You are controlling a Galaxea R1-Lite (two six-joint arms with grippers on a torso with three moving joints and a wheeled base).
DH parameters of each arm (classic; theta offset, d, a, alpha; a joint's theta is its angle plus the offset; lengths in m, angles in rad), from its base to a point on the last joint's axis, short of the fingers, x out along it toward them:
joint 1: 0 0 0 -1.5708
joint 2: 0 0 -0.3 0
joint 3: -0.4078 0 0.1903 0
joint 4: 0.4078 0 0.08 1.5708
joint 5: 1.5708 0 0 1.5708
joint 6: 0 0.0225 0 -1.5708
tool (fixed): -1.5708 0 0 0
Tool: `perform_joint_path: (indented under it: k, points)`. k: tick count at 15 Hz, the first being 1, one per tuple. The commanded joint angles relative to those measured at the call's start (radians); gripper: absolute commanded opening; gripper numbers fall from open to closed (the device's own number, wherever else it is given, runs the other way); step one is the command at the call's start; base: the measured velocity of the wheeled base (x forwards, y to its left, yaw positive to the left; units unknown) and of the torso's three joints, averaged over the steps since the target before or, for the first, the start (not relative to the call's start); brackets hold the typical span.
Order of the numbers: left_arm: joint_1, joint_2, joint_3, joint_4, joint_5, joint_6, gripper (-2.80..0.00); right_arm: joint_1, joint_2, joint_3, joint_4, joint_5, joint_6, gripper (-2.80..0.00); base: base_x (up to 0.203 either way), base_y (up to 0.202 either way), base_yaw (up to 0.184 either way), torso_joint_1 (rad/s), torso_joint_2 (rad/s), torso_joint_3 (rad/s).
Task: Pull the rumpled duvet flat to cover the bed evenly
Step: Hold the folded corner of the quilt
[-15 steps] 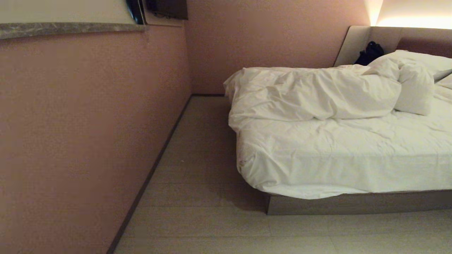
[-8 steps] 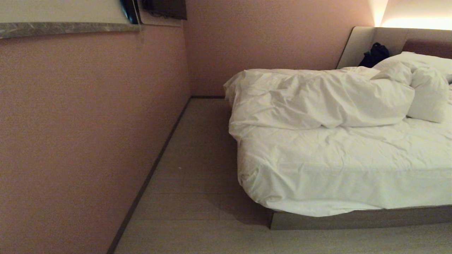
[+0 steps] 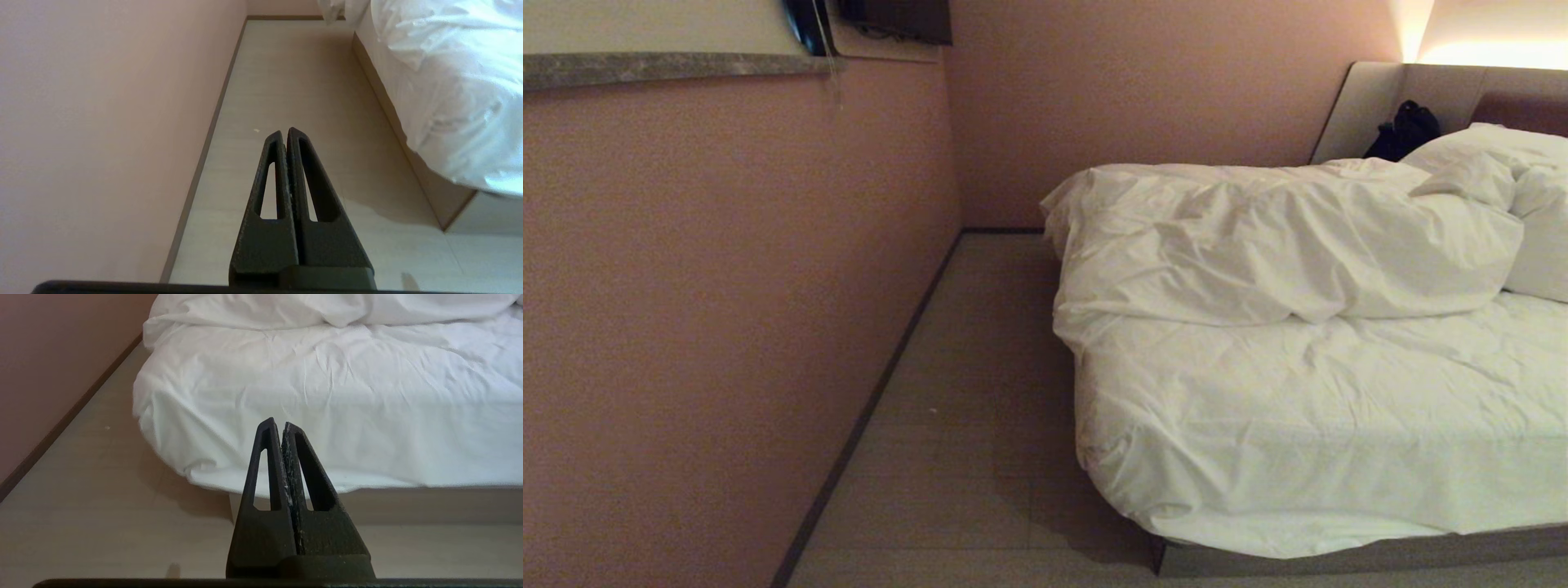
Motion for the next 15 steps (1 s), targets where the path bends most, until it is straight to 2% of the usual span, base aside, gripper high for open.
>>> perform_joint_path:
  k: [1,11,15]
  points:
    - [0.0,0.0,0.0,0.0,0.0,0.0,-2.8,-0.001,0.001,0.0,0.0,0.0,0.0,-2.8,0.197,0.0,0.001,0.0,0.0,0.0]
    - [0.0,0.0,0.0,0.0,-0.002,0.009,-2.8,0.0,0.001,0.0,0.0,0.0,0.0,-2.8,0.195,0.0,0.0,0.001,0.0,0.002]
    - [0.0,0.0,0.0,0.002,-0.005,0.034,-2.8,0.0,0.001,0.0,0.0,0.0,0.0,-2.8,0.055,0.0,-0.001,0.005,0.0,0.001]
